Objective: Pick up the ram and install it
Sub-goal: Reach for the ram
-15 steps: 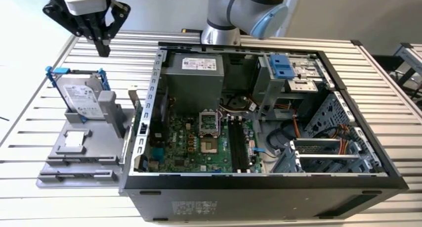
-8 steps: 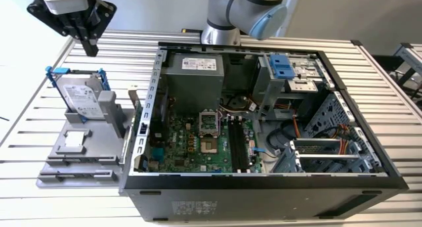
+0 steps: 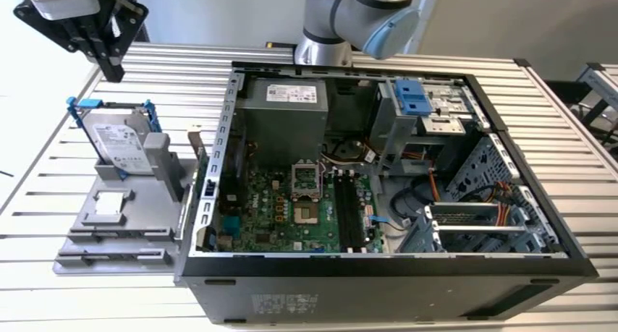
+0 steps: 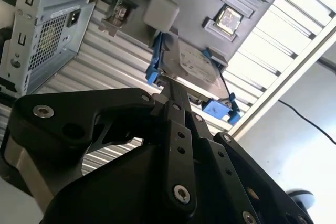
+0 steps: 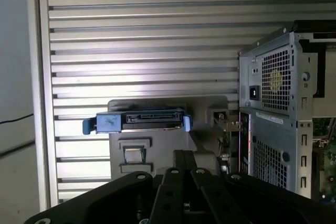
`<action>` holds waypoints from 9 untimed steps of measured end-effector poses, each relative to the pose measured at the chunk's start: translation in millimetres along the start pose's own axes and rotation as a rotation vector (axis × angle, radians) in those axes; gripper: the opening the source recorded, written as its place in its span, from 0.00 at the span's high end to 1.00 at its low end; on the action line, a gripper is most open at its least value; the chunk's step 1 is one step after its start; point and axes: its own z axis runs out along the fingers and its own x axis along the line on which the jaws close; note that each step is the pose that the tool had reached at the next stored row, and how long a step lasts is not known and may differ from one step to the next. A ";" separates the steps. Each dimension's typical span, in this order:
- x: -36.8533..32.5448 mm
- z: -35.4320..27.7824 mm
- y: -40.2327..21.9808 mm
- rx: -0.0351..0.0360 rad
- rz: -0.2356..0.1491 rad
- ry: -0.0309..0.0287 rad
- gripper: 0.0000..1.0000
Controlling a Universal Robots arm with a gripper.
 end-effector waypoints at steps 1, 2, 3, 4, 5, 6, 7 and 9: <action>3.1 -0.1 -0.1 0.0000 -0.001 0.0002 1.00; 5.8 -0.1 -0.2 0.0000 -0.001 0.0002 1.00; 8.6 -0.1 -0.3 0.0000 -0.002 0.0003 1.00; 11.3 -0.1 -0.5 0.0000 -0.002 0.0004 1.00; 14.1 -0.1 -0.6 -0.0001 -0.003 0.0004 1.00; 16.6 -0.1 -0.7 -0.0003 -0.004 0.0004 1.00; 18.6 -0.1 -0.8 -0.0004 -0.006 0.0005 1.00; 19.2 -0.1 -0.8 -0.0005 -0.007 0.0005 1.00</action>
